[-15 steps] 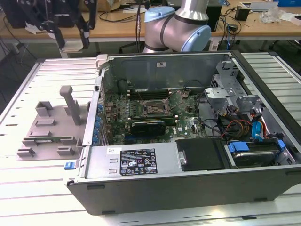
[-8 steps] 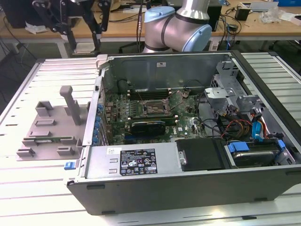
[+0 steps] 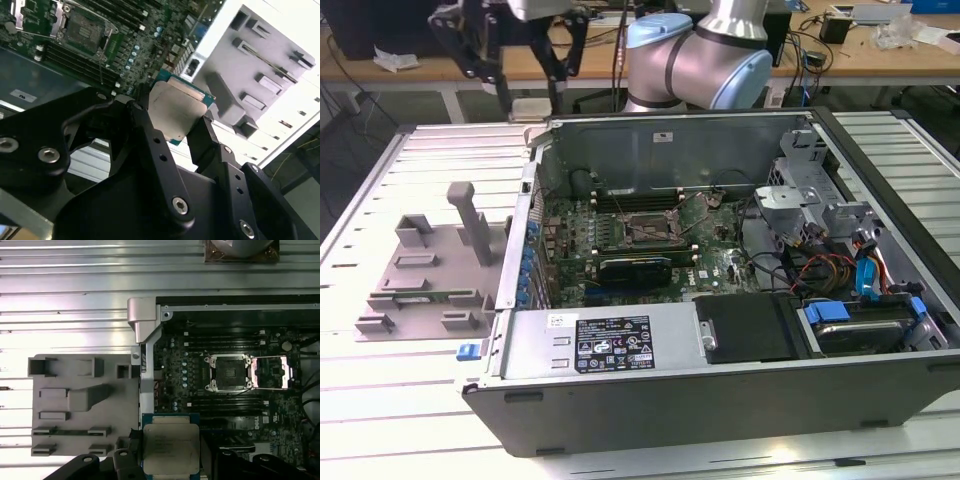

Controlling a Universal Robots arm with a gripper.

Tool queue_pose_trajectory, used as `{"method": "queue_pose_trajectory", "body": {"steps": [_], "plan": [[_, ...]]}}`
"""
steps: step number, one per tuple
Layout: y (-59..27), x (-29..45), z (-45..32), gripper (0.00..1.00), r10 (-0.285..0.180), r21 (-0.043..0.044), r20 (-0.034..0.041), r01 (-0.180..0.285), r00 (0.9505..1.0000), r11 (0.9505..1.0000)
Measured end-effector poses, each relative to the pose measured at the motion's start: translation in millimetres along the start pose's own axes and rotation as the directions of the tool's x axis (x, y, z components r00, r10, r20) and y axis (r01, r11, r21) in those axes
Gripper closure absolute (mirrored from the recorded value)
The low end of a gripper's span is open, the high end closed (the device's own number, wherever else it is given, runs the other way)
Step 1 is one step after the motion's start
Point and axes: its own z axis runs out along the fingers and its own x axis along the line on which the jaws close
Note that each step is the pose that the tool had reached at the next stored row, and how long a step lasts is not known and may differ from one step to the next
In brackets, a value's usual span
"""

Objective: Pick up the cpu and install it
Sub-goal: 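Pick up the cpu and move it towards the insertion slot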

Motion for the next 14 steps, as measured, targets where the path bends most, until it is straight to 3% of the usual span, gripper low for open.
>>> {"method": "queue_pose_trajectory", "body": {"steps": [5,8,12,14], "plan": [[1.2,-28.1,6.8,0.46,0.0,0.0,0.0,0.0,1.0,1.0],[2.4,-41.3,9.4,0.46,-0.001,-0.0002,0.0001,0.001,1.0,1.0],[8.0,-64.5,15.3,0.46,-0.001,-0.0002,0.0,0.001,1.0,1.0],[12.8,-69.2,18.9,0.46,-0.002,0.0,0.0,0.002,1.0,1.0]]}}
